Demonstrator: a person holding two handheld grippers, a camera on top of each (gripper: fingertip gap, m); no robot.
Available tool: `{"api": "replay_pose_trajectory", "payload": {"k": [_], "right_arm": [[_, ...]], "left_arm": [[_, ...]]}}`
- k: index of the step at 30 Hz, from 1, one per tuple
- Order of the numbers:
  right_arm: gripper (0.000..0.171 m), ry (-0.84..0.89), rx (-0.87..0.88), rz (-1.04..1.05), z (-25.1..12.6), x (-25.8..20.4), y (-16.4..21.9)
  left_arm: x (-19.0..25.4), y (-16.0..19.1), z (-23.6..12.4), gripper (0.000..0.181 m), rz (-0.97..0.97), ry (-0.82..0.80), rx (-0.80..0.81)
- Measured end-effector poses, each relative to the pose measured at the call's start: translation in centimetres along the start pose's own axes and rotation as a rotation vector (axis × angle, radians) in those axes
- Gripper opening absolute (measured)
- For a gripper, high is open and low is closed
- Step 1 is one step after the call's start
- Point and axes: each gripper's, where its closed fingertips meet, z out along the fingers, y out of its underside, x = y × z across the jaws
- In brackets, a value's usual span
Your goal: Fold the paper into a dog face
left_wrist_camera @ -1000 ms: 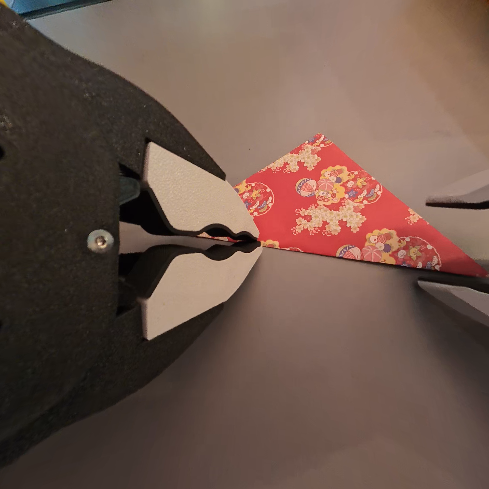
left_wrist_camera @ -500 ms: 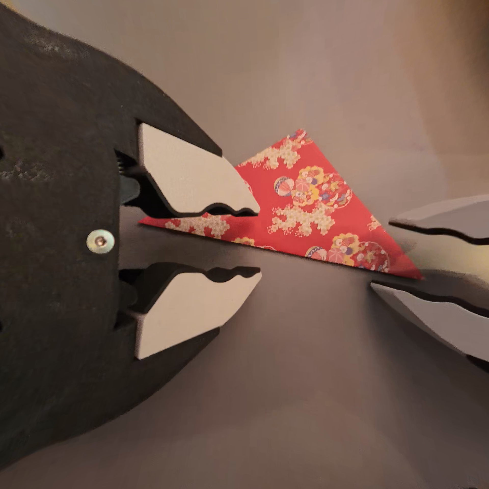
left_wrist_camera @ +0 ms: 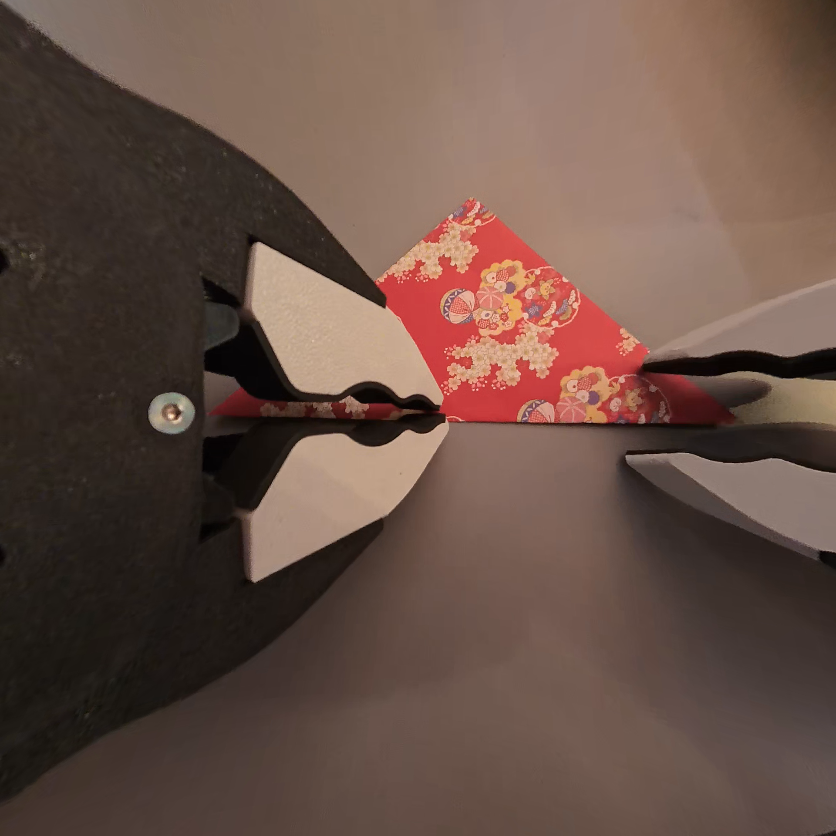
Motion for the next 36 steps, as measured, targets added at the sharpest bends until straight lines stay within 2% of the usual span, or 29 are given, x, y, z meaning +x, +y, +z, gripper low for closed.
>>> {"api": "replay_pose_trajectory", "payload": {"k": [5, 12, 14, 16, 21, 25, 28, 32, 34, 36], "right_arm": [[0.033, 0.088, 0.007, -0.177, -1.1, 0.9, 0.5], [0.04, 0.021, -0.01, 0.056, -1.0, 1.0, 1.2], [0.036, -0.018, -0.015, 0.118, -0.9, 0.7, 1.2], [0.023, -0.005, -0.031, 0.13, -1.0, 1.2, 1.3], [0.023, -0.016, -0.069, 0.129, -1.0, 1.2, 1.4], [0.021, -0.098, -0.078, 0.255, -1.2, 0.8, 1.2], [0.021, -0.2, -0.06, 0.404, -1.6, 0.5, 0.4], [0.021, -0.326, -0.043, 0.55, -2.7, 0.3, -0.9], [0.021, -0.378, -0.037, 0.569, -3.3, 0.2, -1.5], [0.023, -0.379, 0.008, 0.516, -4.3, 0.7, -2.4]], "left_arm": [[0.0, 0.0, 0.0, 0.0, -0.046, 0.019, 0.026], [0.1, 0.0, -0.1, 0.0, -0.074, 0.015, 0.048], [0.1, 0.0, -0.1, 0.0, -0.07, 0.011, 0.047], [0.1, 0.0, -0.1, 0.0, -0.065, 0.006, 0.044], [0.2, -0.1, -0.1, 0.004, -0.076, -0.002, 0.041], [-0.5, -0.9, 0.0, 0.04, -0.072, -0.087, 0.05], [-0.4, -2.5, 0.7, 0.049, 0.013, -0.154, 0.039], [-2.2, -3.5, 1.3, 0.034, 0.179, -0.357, -0.076], [-3.2, -3.0, 1.4, 0.001, 0.259, -0.421, -0.152], [-3.4, -2.7, 1.5, 0.0, 0.241, -0.405, -0.169]]}}
